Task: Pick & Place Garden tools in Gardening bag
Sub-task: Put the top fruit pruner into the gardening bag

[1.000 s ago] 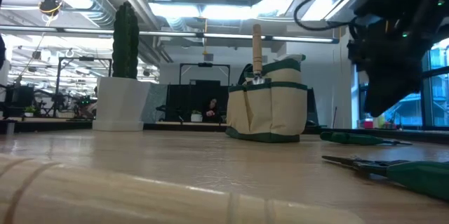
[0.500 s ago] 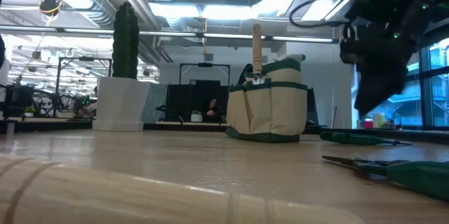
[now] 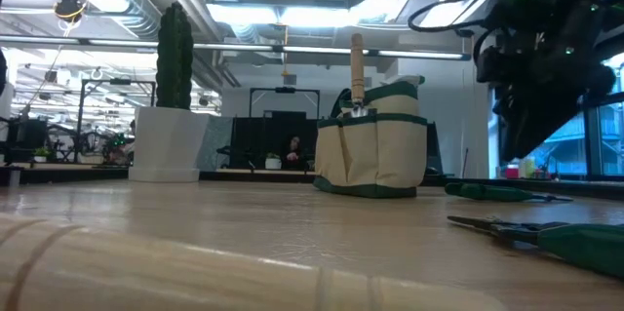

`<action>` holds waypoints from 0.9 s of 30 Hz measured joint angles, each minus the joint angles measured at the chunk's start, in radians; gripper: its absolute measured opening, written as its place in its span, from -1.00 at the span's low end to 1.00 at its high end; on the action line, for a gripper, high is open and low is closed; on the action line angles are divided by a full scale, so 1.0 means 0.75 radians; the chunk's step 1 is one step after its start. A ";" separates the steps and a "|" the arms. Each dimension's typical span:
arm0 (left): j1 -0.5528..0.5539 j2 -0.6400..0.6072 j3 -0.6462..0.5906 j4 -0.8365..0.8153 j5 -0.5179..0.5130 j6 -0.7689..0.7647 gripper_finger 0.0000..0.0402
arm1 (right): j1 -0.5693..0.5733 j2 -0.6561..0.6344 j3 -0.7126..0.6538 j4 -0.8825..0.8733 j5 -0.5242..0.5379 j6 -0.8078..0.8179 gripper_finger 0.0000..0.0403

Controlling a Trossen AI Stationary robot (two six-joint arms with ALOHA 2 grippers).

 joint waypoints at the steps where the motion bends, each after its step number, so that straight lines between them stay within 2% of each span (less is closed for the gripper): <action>1: -0.002 0.000 0.000 0.000 0.000 0.003 0.11 | 0.007 0.010 0.000 -0.003 -0.010 -0.022 0.00; 9: -0.001 0.000 0.000 0.001 -0.002 0.016 0.11 | 0.044 0.178 0.000 0.018 -0.023 -0.058 0.00; 19: -0.003 0.000 0.000 0.001 0.011 0.025 0.11 | 0.074 0.417 0.005 0.196 -0.001 -0.060 0.00; 27: -0.028 0.000 0.000 0.001 0.012 0.016 0.11 | 0.075 0.460 0.013 0.188 0.007 0.150 -0.02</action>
